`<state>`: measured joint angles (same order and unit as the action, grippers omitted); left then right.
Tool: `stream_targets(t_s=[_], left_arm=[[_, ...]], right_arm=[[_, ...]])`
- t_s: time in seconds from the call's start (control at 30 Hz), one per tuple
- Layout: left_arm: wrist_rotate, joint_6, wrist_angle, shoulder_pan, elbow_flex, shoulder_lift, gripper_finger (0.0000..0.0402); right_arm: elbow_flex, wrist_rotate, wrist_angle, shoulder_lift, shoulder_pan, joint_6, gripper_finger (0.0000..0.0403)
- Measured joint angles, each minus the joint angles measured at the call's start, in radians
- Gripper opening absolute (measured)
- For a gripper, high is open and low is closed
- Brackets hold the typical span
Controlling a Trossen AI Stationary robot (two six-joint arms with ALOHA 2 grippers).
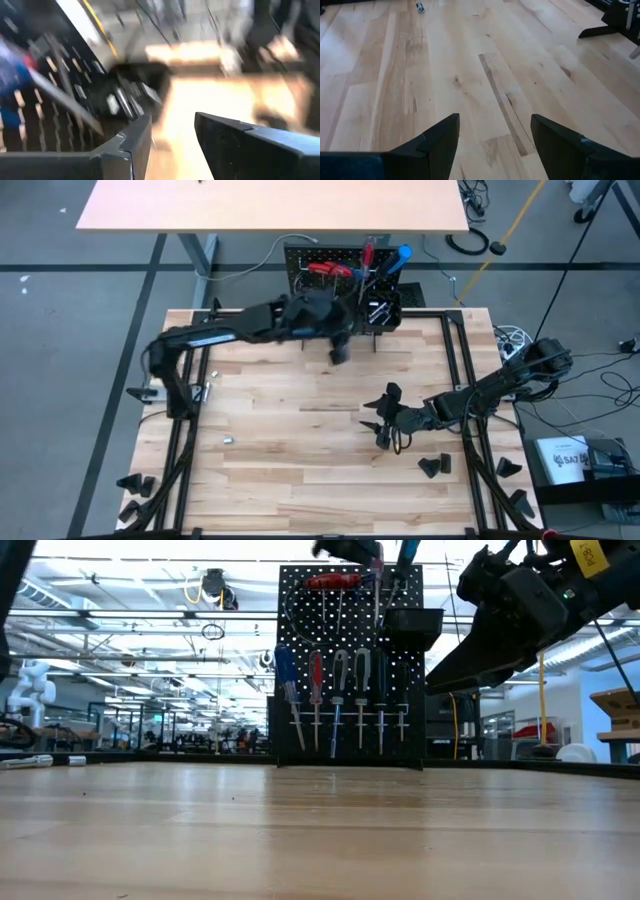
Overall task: Hang tools onto peg board
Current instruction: Put the silver socket into the black bin on the peg board
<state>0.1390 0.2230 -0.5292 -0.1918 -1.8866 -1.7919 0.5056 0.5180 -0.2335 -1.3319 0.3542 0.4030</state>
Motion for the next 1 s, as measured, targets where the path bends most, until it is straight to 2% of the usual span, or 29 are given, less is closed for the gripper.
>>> stream_targets(t_s=[0.17, 0.27, 0.37, 0.43, 0.53, 0.7, 0.87, 1.0], left_arm=[[0.000, -0.048, -0.468, 0.094, 0.000, 0.145, 0.0159], [-0.027, -0.223, -0.797, 0.153, 0.001, 0.198, 0.0159], [-0.030, -0.488, -1.041, 0.224, 0.043, 0.243, 0.0159], [-0.030, -0.622, -1.030, 0.285, 0.114, 0.287, 0.0159], [-0.067, -0.661, -0.958, 0.389, 0.236, 0.353, 0.0159], [-0.058, -0.786, -0.969, 0.531, 0.442, 0.403, 0.0159], [-0.056, -0.818, -0.942, 0.639, 0.641, 0.415, 0.0159], [-0.101, -0.820, -0.797, 0.705, 0.800, 0.415, 0.0159]], right_arm=[[0.000, 0.004, 0.000, 0.000, 0.000, -0.003, 0.0238], [0.000, 0.008, -0.002, 0.000, -0.003, -0.003, 0.0238], [0.000, 0.009, -0.001, 0.000, -0.009, -0.003, 0.0238], [0.000, 0.010, -0.001, 0.000, -0.010, -0.003, 0.0238], [0.000, 0.010, -0.001, 0.000, -0.010, -0.003, 0.0238], [0.000, 0.010, -0.001, 0.000, -0.010, -0.003, 0.0238], [0.000, 0.010, -0.001, 0.000, -0.010, 0.000, 0.0238], [0.000, 0.009, -0.001, 0.000, -0.010, 0.011, 0.0238]])
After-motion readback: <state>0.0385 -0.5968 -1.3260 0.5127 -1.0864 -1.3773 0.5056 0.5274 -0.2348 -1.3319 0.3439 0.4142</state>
